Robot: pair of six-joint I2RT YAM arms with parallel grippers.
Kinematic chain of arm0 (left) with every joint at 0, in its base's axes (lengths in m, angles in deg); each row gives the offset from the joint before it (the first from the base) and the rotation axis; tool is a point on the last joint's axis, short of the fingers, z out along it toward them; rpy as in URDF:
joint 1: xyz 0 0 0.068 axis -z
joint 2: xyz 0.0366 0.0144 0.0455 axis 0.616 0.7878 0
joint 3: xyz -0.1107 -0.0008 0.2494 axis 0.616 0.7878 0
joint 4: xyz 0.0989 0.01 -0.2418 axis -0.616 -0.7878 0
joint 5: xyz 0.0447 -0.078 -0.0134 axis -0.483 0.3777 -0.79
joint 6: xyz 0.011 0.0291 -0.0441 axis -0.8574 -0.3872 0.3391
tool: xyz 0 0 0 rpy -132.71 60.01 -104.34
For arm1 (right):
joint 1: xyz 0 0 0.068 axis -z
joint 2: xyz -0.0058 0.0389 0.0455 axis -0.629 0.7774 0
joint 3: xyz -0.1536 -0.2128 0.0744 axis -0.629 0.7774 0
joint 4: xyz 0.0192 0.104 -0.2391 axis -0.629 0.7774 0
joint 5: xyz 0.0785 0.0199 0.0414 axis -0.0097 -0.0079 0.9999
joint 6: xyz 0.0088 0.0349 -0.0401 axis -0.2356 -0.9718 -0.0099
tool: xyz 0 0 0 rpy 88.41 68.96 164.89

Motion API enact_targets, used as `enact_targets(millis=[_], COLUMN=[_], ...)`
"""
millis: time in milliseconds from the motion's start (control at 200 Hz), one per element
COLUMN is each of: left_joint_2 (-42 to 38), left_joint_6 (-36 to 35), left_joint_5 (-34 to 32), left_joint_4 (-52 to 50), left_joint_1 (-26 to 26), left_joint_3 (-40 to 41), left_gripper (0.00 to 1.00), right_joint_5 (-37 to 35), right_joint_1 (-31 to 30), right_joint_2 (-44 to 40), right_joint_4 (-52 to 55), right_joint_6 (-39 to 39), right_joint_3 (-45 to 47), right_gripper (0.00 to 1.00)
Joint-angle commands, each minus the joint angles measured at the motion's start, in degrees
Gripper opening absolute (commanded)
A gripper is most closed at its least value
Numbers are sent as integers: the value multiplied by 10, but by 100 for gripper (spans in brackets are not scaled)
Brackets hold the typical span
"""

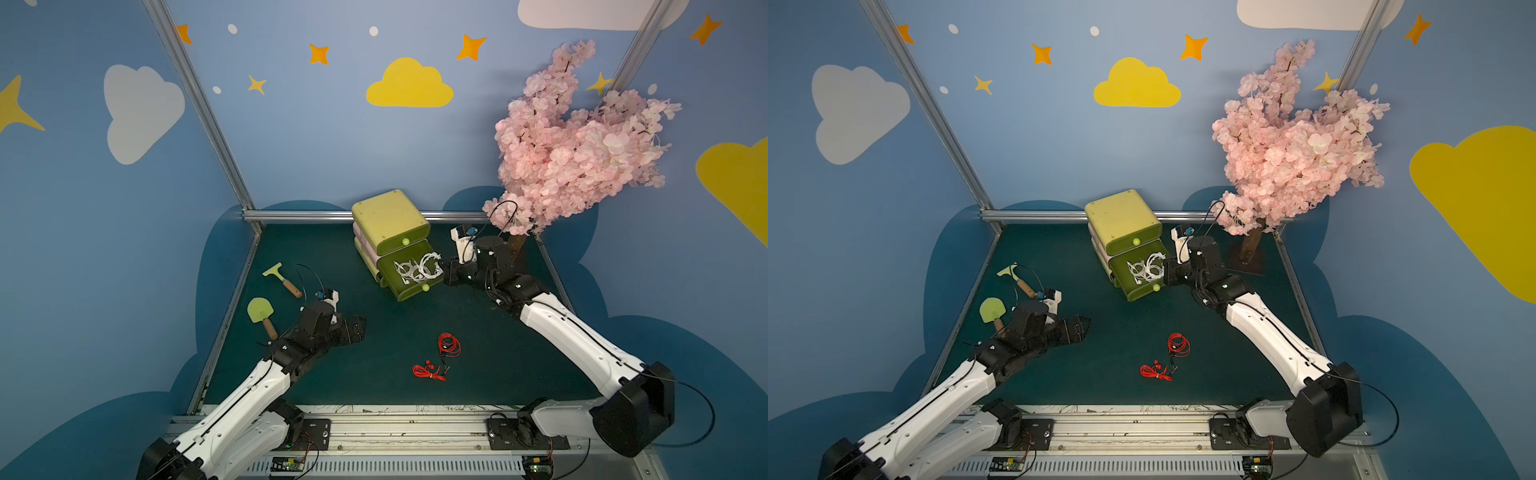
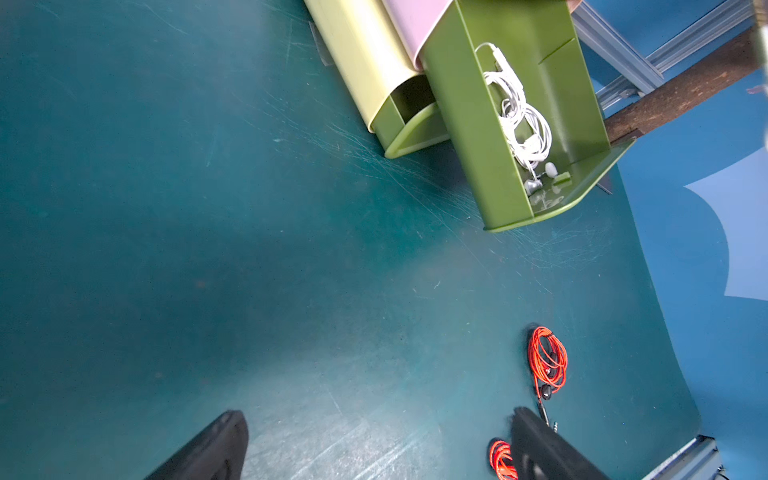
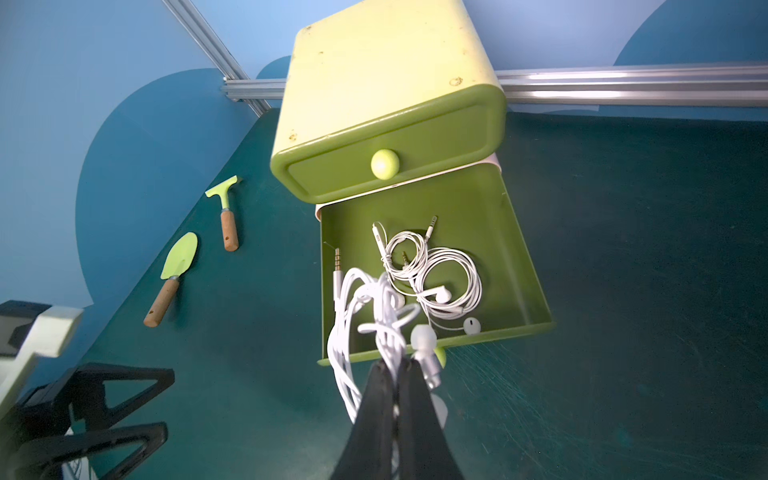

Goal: Place the wired earphones into the drawer by color
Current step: Place the wired earphones in the drawer.

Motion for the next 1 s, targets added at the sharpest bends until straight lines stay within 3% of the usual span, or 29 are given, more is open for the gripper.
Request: enact_targets(millis=[0,406,791,996], left_joint_2=[6,8,-5,10], left_joint_6=[-2,8,10,-3], left_joint_5=[15,19,11,-4], left_joint_4=[15,19,15,28], left_joint_1=[2,4,5,5], left_joint_3=[-9,4,8,-16], left_gripper=[100,100,100,100], right_joint_5=[19,50,66,61], right_joint_1=[10,13,12,9], right_joint_2=[34,172,255,242], right_joint_4=[-54,-121,-115,-97], right_joint_6=[-6,-3,-31,-26], right_joint_3=[-29,-89,-133,-132], right_gripper=[0,0,1,30])
